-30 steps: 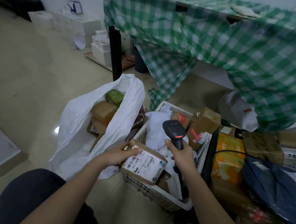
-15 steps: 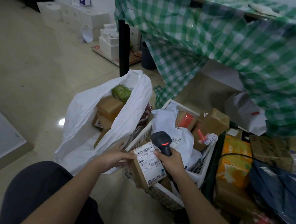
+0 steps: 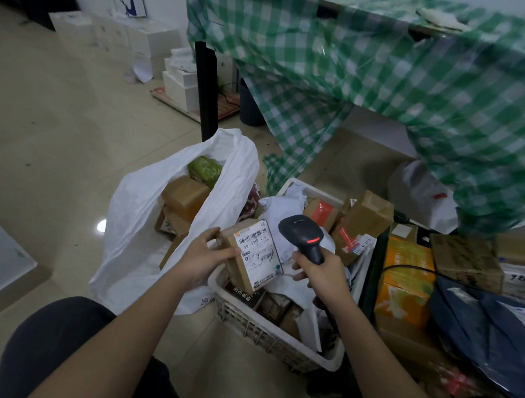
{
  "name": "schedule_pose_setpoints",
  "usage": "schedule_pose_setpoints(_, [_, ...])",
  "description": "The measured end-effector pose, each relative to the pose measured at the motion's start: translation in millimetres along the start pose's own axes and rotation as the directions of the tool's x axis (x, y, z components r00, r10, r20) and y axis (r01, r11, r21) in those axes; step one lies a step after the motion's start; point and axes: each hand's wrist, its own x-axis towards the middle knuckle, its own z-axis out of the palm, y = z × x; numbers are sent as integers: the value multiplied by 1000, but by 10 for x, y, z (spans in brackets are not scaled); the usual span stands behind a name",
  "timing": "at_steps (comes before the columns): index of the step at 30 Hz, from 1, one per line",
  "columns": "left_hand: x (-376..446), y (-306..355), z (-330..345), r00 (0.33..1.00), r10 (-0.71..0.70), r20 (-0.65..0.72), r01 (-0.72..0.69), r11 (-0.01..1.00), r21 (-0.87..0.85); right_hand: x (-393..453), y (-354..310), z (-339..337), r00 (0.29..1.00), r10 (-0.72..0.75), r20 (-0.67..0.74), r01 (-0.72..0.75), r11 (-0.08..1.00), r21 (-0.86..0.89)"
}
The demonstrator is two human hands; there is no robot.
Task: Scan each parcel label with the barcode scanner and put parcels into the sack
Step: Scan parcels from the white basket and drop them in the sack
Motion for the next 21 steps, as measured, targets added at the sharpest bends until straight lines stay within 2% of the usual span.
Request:
schedule_pose_setpoints(5, [68, 120, -56, 997, 54, -61, -52, 998, 34, -270, -164, -100, 987, -6, 161, 22, 995, -97])
schedule_pose_setpoints(21, [-40, 167, -78, 991, 114, -74, -112, 993, 27, -473, -223, -117, 987, -4, 164, 26, 991, -133])
